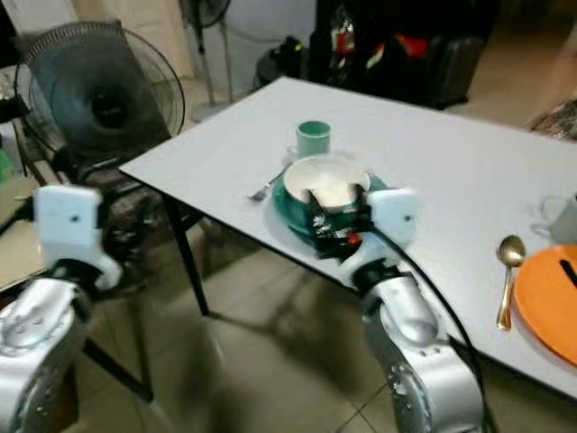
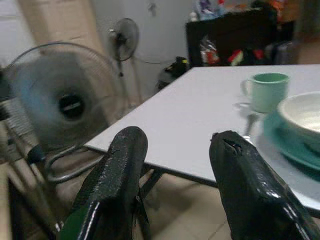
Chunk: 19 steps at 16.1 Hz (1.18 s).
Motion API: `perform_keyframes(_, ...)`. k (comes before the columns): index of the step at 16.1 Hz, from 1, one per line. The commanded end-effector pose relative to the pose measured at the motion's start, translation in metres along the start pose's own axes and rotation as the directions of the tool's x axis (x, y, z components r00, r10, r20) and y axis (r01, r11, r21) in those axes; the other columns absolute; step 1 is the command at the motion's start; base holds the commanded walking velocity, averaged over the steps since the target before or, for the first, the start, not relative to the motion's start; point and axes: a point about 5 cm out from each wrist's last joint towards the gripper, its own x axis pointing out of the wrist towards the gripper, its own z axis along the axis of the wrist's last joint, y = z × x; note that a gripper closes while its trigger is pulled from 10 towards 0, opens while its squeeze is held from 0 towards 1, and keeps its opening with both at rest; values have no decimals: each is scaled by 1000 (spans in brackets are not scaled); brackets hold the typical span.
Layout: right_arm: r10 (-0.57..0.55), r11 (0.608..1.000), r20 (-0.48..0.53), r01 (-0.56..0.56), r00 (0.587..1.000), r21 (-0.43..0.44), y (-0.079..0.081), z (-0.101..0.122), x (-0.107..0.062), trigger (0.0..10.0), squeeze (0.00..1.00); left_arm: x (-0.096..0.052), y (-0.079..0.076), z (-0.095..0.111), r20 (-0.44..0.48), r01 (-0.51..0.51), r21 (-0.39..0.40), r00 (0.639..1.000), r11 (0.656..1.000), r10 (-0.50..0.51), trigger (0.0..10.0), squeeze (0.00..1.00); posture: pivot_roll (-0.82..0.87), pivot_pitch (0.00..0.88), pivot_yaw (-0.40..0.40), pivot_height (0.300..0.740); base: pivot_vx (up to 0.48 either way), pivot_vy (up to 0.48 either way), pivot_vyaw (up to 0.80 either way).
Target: Setting the table
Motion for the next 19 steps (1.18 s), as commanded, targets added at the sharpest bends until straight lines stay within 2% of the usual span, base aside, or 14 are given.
perform_keyframes(1,-12,1000,-18,12,1000,7,-5,-4,1,10000,0,0,-3,-1,2,10,-3,1000,1000,-10,10000,0,-34,0,78,740,0,330,0)
perform_keyframes(3,-6,1000,-39,6,999,16,-6,-8,2,10000,0,1,-2,-4,-6,5,-4,1000,1000,-5,10000,0,-42,0,73,740,0,332,0)
perform_keyframes(6,-23,996,-81,30,996,84,-15,-12,8,10000,0,3,-1,-5,-9,-18,-13,1000,1000,18,10000,0,-11,0,53,740,0,331,0)
perform_keyframes(9,-16,998,-121,23,993,57,-23,-20,9,10000,0,-2,-3,-7,-19,-9,-8,1000,1000,9,10000,0,-19,0,50,740,0,333,0)
perform_keyframes(12,2,997,-123,7,992,73,-21,-18,10,10000,0,-1,-1,-10,-22,-22,-6,1000,1000,22,10000,0,-19,0,42,740,0,328,0)
perform_keyframes(19,18,1000,-130,-17,991,9,-25,-15,15,10000,0,1,-6,-9,-7,-52,-39,999,998,51,10000,0,-55,0,-4,740,0,324,0)
